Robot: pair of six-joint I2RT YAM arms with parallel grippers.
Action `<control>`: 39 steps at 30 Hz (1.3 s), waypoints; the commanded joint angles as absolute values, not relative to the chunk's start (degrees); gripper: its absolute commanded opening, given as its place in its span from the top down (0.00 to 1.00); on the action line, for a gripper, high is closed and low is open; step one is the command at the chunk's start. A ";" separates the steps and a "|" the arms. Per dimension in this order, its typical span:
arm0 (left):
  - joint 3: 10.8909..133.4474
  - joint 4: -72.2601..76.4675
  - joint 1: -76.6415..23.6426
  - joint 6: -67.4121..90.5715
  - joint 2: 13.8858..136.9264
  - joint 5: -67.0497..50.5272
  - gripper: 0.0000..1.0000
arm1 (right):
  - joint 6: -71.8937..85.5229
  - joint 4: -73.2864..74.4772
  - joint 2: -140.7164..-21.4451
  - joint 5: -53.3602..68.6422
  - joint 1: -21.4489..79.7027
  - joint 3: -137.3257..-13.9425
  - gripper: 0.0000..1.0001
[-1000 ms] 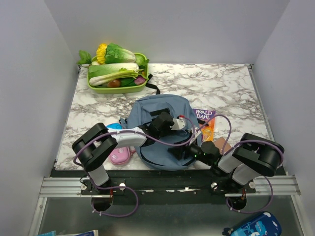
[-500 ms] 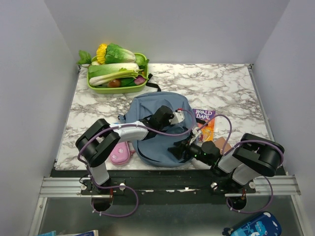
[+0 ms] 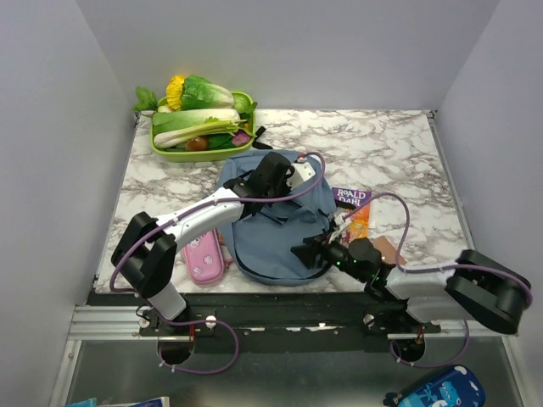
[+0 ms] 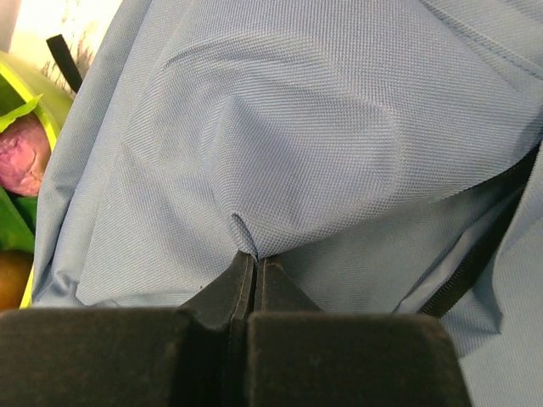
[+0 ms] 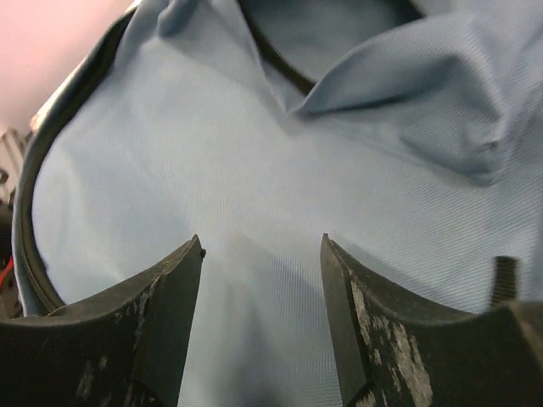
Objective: Pack the student bag
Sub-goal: Unzip the student bag at the center of the board, then pick up the personal item from the center of the board.
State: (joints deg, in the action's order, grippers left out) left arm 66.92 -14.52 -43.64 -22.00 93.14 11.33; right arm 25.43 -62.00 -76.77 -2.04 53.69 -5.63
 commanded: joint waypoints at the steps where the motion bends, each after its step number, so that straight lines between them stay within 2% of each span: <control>1: 70.31 -22.32 -41.93 -17.84 89.74 7.74 1.00 | 25.67 -28.09 -62.97 -16.13 53.97 -16.04 0.32; 4: 68.65 -21.45 -41.66 -17.75 88.95 8.09 1.00 | 27.76 -10.06 -58.28 -24.31 52.57 -24.92 0.02; 6: 67.50 -21.01 -41.57 -17.32 88.51 8.52 1.00 | 30.66 0.29 -56.26 -22.25 49.06 -28.99 0.00; 9: 66.54 -20.31 -41.49 -16.79 87.98 9.23 1.00 | 35.30 14.72 -58.34 -16.62 38.44 -34.35 0.00; 10: 66.36 -19.95 -41.48 -16.79 87.89 9.49 1.00 | 36.38 18.33 -59.75 -12.87 31.36 -36.02 0.00; 13: 65.22 -19.16 -41.40 -16.96 87.45 10.28 1.00 | 37.97 29.59 -66.34 -13.17 22.45 -41.73 0.00; 17: 63.64 -18.55 -41.31 -16.52 86.75 10.63 1.00 | 41.48 40.94 -72.76 -14.16 16.62 -49.12 0.00; 20: 62.58 -17.49 -41.31 -16.52 86.14 10.81 1.00 | 43.59 46.39 -74.53 -13.53 13.80 -50.71 0.00; 28: 61.70 -16.52 -41.31 -16.35 85.34 10.37 1.00 | 48.34 50.97 -68.55 -15.56 10.37 -45.00 0.04; 35: 61.52 -16.17 -41.31 -15.38 84.99 8.62 1.00 | 49.83 53.35 -74.43 -18.63 10.02 -44.74 0.23; 39: 61.17 -16.17 -41.31 -15.64 84.64 8.09 1.00 | 49.92 51.68 -77.43 -19.25 9.84 -46.14 0.27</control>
State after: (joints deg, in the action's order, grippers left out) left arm 61.98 -17.45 -41.43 -16.43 87.31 9.54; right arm 48.62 50.94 -75.13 -16.73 10.37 -45.34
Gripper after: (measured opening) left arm 0.013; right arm 0.746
